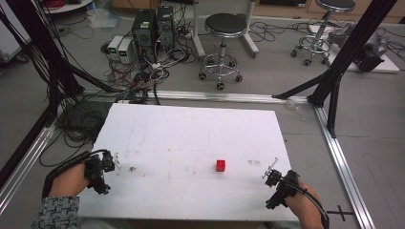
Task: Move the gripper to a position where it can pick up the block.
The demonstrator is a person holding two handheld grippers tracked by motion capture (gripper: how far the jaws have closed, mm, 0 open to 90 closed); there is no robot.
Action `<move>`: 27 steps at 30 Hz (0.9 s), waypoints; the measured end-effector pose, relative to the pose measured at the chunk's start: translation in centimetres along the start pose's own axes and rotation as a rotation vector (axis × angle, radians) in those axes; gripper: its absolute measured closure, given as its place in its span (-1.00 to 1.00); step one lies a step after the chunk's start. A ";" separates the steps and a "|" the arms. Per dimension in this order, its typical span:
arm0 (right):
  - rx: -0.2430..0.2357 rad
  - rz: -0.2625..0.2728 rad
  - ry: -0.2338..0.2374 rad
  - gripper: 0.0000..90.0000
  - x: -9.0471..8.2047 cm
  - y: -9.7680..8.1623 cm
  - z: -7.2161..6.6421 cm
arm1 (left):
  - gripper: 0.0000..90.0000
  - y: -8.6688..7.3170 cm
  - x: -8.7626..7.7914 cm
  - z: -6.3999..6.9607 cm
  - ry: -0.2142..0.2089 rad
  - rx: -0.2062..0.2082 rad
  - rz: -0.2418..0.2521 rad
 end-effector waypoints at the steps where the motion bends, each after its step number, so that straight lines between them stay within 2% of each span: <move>1: 0.000 -0.003 0.004 -0.98 -0.1 0.0 -0.1 | -0.52 0.0 -0.1 0.0 0.000 0.005 -0.001; 16: -0.026 -0.008 0.001 -0.98 -0.8 0.4 0.0 | -0.52 0.0 -0.4 0.1 0.005 -0.001 0.018; 23: -0.046 -0.009 -0.007 -0.98 -1.2 0.7 0.3 | -0.52 0.0 -0.5 0.1 0.006 0.007 0.013; 27: -0.049 -0.013 -0.011 -0.98 -1.5 0.8 0.6 | -0.52 0.0 -0.5 0.1 0.001 -0.002 0.025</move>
Point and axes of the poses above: each handheld gripper's, and its own axes: x roughly forward along the jaws, y roughly out of its top, z roughly to its right, the point moved 3 cm from there along x, roughly forward along the jaws, and after that the axes turned 10 degrees about -y, right-handed, at the moved point
